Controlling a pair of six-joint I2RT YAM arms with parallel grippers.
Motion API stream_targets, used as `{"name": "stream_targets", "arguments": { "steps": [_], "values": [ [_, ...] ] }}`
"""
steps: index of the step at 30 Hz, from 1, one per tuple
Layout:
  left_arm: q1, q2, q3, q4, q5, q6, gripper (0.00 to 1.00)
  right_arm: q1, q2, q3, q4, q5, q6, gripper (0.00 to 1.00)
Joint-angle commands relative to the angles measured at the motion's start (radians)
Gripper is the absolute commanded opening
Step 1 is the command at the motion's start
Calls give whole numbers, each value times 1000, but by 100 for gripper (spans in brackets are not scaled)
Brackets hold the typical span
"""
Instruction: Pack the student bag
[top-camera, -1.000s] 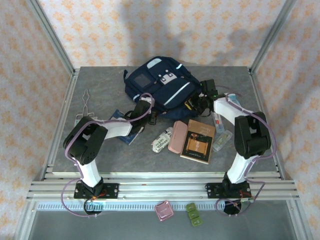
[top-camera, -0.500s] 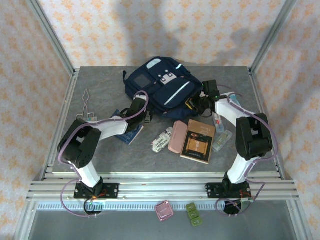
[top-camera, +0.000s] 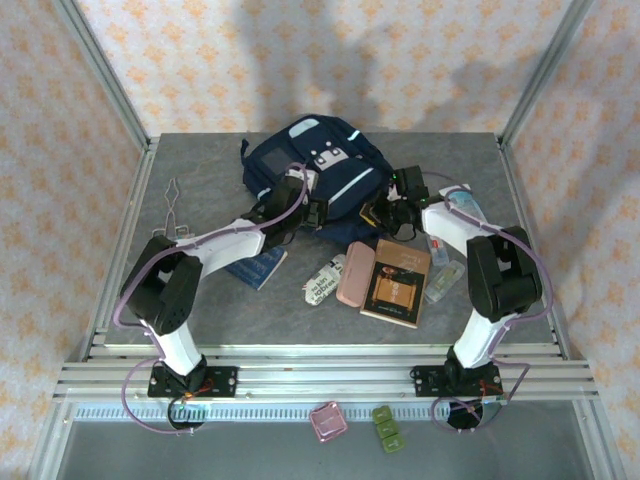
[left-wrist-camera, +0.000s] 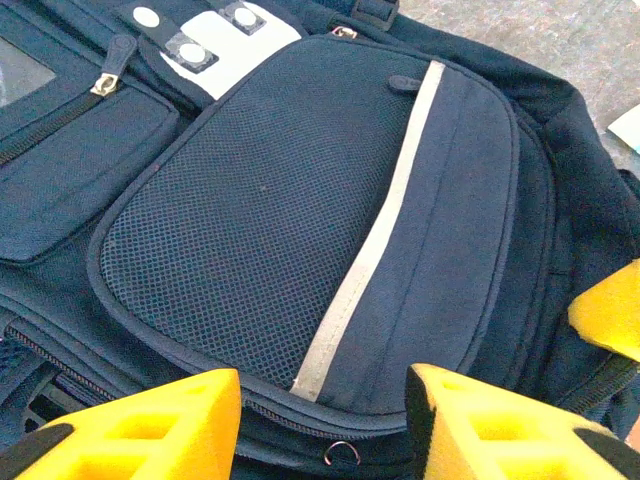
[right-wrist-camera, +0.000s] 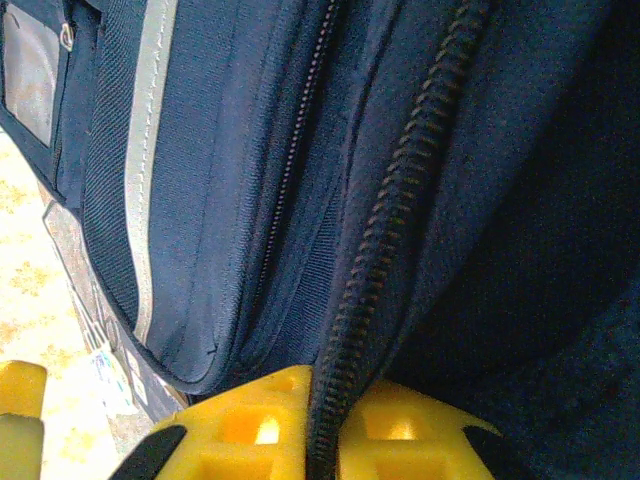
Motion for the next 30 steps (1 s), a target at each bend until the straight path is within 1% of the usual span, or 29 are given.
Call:
{"name": "stream_targets", "arguments": {
  "steps": [1, 2, 8, 9, 12, 16, 18, 23, 25, 30],
  "values": [
    [-8, 2, -9, -38, -13, -13, 48, 3, -36, -12, 100, 4, -19, 4],
    [-8, -10, -37, -14, 2, -24, 49, 1, -36, -15, 106, 5, -18, 0],
    [7, -96, -285, 201, 156, -112, 50, -1, -15, 3, 116, -15, -8, 0],
    [16, -110, -327, 248, 173, -138, 53, -1, -14, 5, 118, -18, -8, 0],
    [64, -129, -423, 407, 273, -205, 56, -1, -16, 3, 123, -24, -4, 0],
    [122, -97, -481, 610, 429, -296, 58, -1, -22, -5, 133, -28, 1, 0],
    [136, -64, -480, 668, 480, -327, 58, -1, -22, -5, 138, -29, 7, 0],
    [147, 4, -463, 743, 547, -394, 59, 0, -22, 1, 146, -41, 13, 0],
    [146, 23, -448, 719, 544, -387, 61, 0, -22, 3, 147, -42, 13, 0],
    [148, 52, -427, 695, 526, -372, 61, -1, -19, 0, 162, -53, 21, 0]
  ]
}}
